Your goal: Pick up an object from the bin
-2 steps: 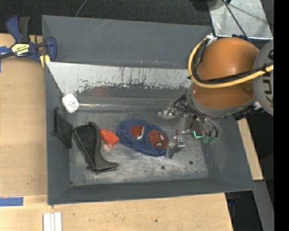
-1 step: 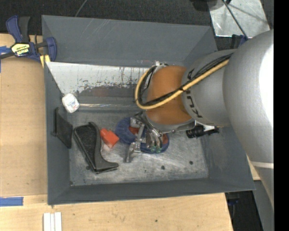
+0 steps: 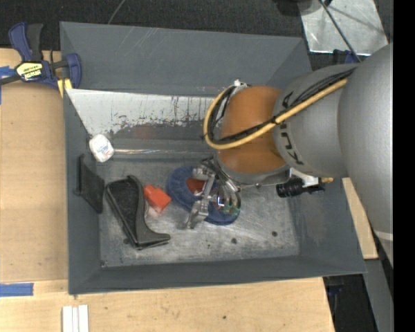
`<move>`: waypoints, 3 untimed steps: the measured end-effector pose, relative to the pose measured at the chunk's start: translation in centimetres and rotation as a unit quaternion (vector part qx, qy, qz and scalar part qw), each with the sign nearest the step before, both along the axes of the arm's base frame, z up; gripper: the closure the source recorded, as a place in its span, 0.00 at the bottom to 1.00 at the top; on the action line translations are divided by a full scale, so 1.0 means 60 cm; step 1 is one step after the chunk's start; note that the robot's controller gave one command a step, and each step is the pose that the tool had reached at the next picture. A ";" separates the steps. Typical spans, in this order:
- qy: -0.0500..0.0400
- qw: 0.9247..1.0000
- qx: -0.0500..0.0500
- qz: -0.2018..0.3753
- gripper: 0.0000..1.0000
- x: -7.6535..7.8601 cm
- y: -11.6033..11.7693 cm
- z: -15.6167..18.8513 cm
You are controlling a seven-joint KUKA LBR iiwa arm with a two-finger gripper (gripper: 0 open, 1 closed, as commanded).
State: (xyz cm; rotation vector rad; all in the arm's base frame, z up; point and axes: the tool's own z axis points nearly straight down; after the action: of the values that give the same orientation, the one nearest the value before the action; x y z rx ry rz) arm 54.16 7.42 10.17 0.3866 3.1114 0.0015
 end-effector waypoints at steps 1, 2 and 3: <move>0.000 0.997 0.000 -0.072 0.00 0.001 -0.025 0.016; -0.008 0.992 0.003 -0.125 0.00 0.011 -0.041 -0.043; -0.009 0.985 0.002 -0.170 0.00 0.007 -0.025 -0.042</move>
Offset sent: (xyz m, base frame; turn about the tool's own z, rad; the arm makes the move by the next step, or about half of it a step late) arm -0.0005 -0.0144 0.0091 0.1454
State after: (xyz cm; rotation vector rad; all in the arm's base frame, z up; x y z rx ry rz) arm 54.60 5.92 7.66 0.9065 2.9842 0.0102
